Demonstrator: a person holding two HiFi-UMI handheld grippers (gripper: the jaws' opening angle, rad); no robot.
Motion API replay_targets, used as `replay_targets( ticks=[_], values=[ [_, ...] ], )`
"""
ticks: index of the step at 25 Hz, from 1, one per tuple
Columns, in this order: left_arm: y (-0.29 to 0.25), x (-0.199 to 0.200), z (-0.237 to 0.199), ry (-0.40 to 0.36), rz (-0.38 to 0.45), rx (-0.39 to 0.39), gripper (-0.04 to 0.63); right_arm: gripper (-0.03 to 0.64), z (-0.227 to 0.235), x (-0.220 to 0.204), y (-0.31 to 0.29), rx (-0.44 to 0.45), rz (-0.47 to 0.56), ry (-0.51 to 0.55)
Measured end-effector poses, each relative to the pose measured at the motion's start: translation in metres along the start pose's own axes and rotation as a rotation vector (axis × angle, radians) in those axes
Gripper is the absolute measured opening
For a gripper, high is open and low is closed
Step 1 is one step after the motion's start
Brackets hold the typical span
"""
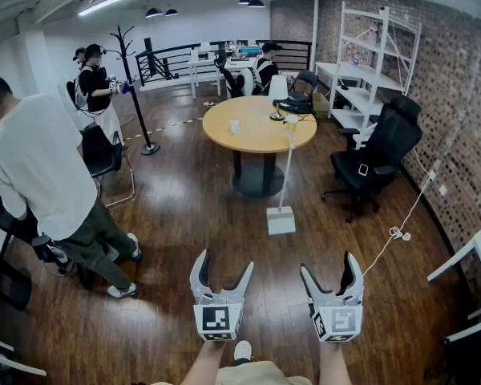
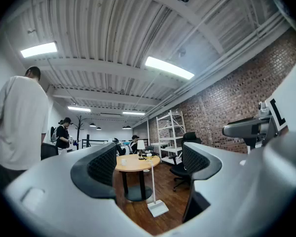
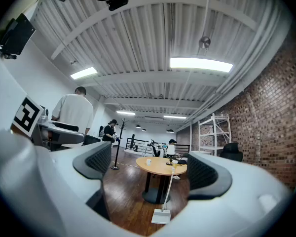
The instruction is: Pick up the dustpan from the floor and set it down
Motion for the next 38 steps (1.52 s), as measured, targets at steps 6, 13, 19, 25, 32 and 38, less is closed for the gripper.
replay_targets(
  ticks=[6,13,19,25,32,38],
  values=[
    [-0.046,-0.026,-0.063,0.002,0.003,0.013,0.422,0.483,-0.02,-0.032,-0.075,-0.026,-0.031,0.007],
    [-0.083,-0.061,-0.091,0.031,-0.042,0.002,0.422,0.483,-0.032,-0.057,-0.121,-0.013,-0.038,-0.021],
    [-0.138,-0.089,-0.097,0.046,-0.063,-0.032,0.422,0.474,-0.007,-0.093,-0.17,-0.042,-0.064,-0.032],
    [-0.233,-0.124,-0.095,0.035,-0.076,-0.027,0.422,0.457,0.057,-0.147,-0.249,-0.061,-0.055,-0.09],
    [-0.38,-0.135,-0.066,-0.076,-0.032,-0.089,0.42,0.453,0.159,-0.165,-0.369,-0.053,0.037,-0.101],
    [-0.447,-0.168,-0.048,-0.05,-0.077,-0.1,0.42,0.446,0.202,-0.206,-0.423,-0.033,0.023,-0.167]
  ],
)
Point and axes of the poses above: the fingertips, and each gripper's own axes: y backward along the fingers, z to its right, x out of its top, the point moved 7 cm from there along y, backward along the fingers, and after that the axes turned 11 degrees about z, right-handed, at the moved point
